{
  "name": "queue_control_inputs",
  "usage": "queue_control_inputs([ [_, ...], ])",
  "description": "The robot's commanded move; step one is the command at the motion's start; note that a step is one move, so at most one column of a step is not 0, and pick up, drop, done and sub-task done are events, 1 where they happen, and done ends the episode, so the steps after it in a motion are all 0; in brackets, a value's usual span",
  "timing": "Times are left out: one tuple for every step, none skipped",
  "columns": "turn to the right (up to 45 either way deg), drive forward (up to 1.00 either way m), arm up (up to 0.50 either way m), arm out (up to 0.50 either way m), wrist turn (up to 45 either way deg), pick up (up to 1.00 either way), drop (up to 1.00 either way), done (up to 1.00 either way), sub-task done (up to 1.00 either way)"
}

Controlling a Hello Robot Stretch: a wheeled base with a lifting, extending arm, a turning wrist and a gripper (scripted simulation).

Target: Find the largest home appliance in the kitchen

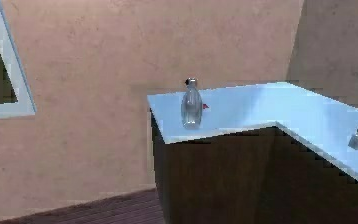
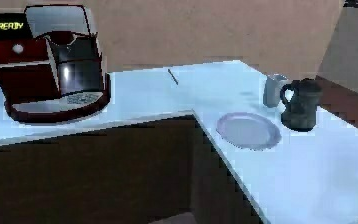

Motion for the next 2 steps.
queue_control_inputs([
  [-45.0,0.00,0.00,0.00,0.0,0.00,0.00,0.00,0.00],
  [-36.0,0.00,0.00,0.00,0.0,0.00,0.00,0.00,0.00],
])
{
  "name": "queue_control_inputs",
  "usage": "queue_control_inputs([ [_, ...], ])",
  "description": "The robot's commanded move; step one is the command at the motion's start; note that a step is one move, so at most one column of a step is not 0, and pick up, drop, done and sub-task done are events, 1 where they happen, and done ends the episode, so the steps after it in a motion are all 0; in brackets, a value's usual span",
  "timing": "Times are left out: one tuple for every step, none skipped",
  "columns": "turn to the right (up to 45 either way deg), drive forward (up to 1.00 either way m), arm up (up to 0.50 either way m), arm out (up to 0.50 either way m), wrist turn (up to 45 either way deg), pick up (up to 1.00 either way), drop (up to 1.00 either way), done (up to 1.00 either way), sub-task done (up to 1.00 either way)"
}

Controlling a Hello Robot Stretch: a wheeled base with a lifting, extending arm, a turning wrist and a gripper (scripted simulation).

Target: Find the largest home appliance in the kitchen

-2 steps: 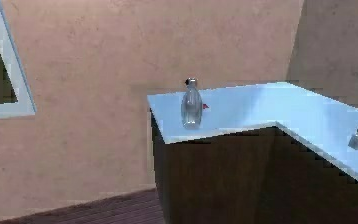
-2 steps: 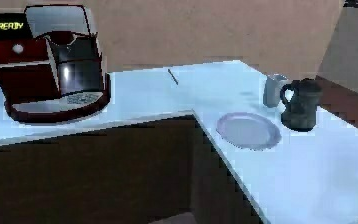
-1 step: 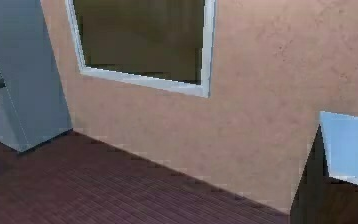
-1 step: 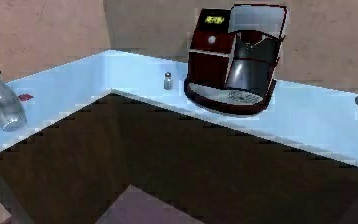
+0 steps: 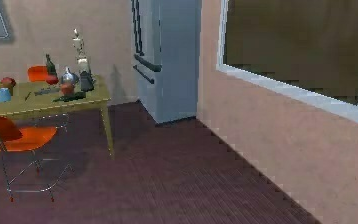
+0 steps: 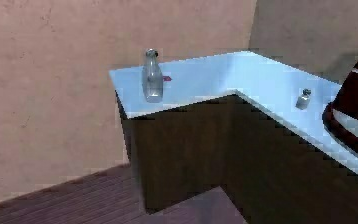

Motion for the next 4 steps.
queue_control_inputs([
  [0.0,1.00,0.00,0.00,0.0,0.00,0.00,0.00,0.00],
  [-3.0,0.00,0.00,0.00,0.0,0.00,0.00,0.00,0.00],
  [0.0,0.70,0.00,0.00,0.0,0.00,0.00,0.00,0.00],
  [0.0,0.00,0.00,0.00,0.0,0.00,0.00,1.00,0.00],
])
